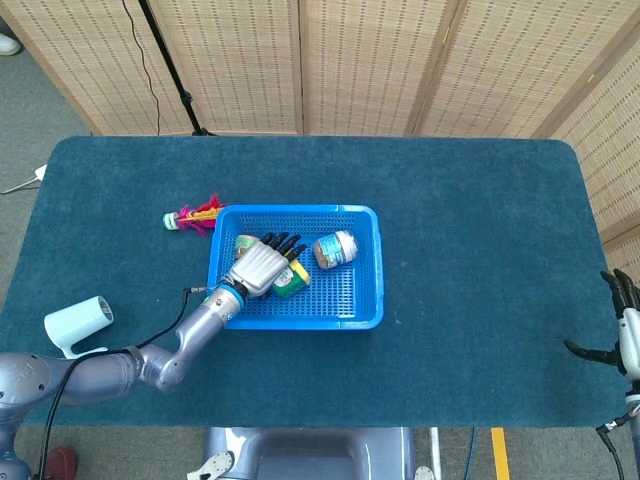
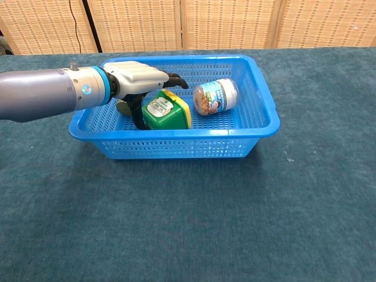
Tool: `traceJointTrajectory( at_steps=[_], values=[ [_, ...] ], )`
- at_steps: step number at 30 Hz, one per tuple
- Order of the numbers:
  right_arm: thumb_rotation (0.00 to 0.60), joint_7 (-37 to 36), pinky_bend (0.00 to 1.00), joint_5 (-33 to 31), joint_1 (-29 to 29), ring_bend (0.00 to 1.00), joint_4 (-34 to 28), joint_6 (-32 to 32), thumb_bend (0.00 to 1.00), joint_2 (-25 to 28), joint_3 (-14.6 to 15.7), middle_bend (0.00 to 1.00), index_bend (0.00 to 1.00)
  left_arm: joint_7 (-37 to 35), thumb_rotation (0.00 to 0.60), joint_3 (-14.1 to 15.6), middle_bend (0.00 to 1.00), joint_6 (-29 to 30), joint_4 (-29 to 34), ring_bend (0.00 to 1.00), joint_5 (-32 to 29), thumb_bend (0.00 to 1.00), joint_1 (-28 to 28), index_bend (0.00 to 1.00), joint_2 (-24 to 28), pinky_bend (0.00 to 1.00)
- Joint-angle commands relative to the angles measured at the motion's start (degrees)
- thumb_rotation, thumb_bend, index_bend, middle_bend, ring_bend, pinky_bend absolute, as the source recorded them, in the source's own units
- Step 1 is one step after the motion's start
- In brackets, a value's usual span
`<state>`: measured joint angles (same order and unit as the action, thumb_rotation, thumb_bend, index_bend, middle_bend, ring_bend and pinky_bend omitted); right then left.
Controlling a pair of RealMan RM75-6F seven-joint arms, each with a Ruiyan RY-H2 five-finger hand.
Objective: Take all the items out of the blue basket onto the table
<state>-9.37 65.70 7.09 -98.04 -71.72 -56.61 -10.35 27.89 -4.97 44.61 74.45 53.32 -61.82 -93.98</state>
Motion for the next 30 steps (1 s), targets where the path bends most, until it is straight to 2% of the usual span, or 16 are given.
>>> traceJointTrajectory(
  at_steps=[1,4,11,13,15,19,24,30],
  values=[
    [0.6,-0.12,0.0,-0.05,0.0,0.0,0.06,0.06,0.0,0.02,-0.02,0.0,0.0,-1.58,0.6,-0.51,0.39,2.06,-1.55,0.37,2.89,0.26,0.69,0.5,-1.5,0.38],
    [0.6,-0.25,0.0,0.07,0.0,0.0,0.08,0.13,0.0,0.06,0.01,0.0,0.0,-3.7,0.6,-0.99,0.44,4.46,-3.01,0.42,6.29,0.29,1.5,0.56,-2.62,0.42],
    [0.6,-0.62,0.0,0.31,-0.1,0.0,-0.01,0.06,0.0,0.21,0.03,0.0,0.0,-7.95,0.6,-2.94,0.45,8.26,-1.06,0.43,11.1,0.3,3.02,0.57,-0.8,0.42],
    [0.6,-0.72,0.0,0.49,-0.14,0.0,-0.13,0.01,0.0,0.27,0.08,0.0,0.0,-8.76,0.6,-3.85,0.45,10.12,1.54,0.43,12.35,0.3,3.72,0.57,1.3,0.42],
    [0.6,-0.84,0.0,0.89,-0.2,0.0,-0.33,-0.09,0.0,0.37,0.18,0.0,0.0,-9.82,0.6,-5.72,0.45,14.49,6.45,0.43,13.87,0.3,5.55,0.57,5.93,0.42],
    [0.6,-1.16,0.0,1.6,-0.36,0.0,-0.75,-0.34,0.0,0.59,0.37,0.0,0.0,-11.0,0.6,-6.46,0.45,17.45,12.76,0.42,13.94,0.3,9.0,0.57,13.35,0.42],
    [0.6,-1.39,0.0,2.44,-0.55,0.0,-1.16,-0.7,0.0,0.76,0.64,0.0,0.0,-15.25,0.6,-5.57,0.45,19.87,15.11,0.42,13.0,0.3,14.49,0.56,19.85,0.42],
    [0.6,-1.15,0.0,3.06,-0.41,0.0,-1.23,-0.58,0.0,0.63,0.94,0.0,0.0,-22.58,0.6,-2.04,0.44,19.86,12.35,0.41,11.71,0.3,21.71,0.55,23.98,0.41]
  ],
)
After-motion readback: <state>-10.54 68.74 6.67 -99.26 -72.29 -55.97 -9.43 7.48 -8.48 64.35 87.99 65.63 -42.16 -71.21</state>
